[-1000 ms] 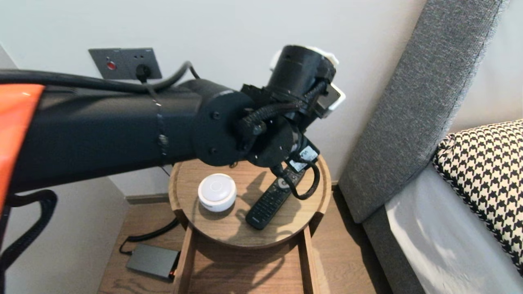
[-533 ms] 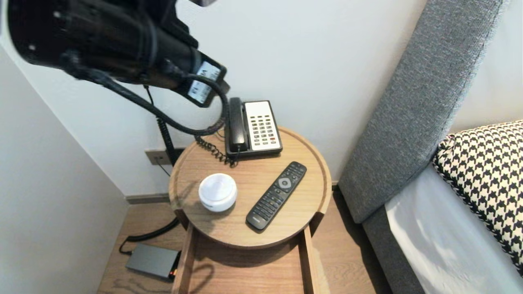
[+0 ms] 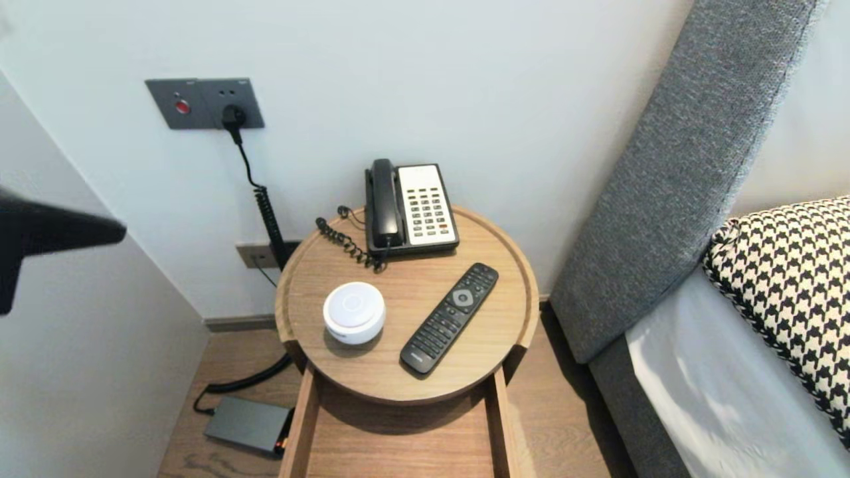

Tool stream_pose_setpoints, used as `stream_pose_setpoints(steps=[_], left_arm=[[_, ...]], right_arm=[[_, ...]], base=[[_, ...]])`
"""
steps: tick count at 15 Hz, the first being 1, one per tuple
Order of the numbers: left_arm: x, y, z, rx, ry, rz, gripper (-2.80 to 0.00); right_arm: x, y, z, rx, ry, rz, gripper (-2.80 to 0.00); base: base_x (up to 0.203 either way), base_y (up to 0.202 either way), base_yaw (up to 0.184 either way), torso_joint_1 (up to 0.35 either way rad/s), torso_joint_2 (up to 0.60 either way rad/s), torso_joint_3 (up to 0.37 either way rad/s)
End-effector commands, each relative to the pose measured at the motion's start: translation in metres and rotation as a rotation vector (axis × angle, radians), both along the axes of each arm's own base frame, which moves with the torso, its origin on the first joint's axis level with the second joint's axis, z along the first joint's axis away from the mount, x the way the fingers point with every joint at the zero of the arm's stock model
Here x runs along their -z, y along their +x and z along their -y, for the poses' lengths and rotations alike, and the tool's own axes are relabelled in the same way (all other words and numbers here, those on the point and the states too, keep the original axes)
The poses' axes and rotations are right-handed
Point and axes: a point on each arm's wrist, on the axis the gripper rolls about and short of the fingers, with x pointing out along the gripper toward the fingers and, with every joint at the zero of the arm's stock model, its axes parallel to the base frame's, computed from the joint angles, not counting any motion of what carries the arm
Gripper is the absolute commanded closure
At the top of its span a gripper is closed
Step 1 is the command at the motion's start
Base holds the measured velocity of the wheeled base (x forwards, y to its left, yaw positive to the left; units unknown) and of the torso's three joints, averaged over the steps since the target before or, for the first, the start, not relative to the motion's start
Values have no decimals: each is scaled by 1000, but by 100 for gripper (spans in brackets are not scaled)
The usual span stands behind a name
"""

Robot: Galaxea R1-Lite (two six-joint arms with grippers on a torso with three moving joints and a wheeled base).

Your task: Close the nightstand drawer

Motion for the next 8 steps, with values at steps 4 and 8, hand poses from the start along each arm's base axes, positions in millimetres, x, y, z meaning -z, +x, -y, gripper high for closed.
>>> stream_pose_setpoints(steps=[4, 8], left_arm=[[71, -52, -41, 26, -89, -465, 0], [118, -57, -40, 93, -68, -734, 0]], right_arm=[[7, 2, 0, 0, 0, -27, 0], [7, 2, 0, 1, 0, -27, 0]], base=[[0, 0, 0, 0, 0, 0], [0, 0, 0, 0, 0, 0]])
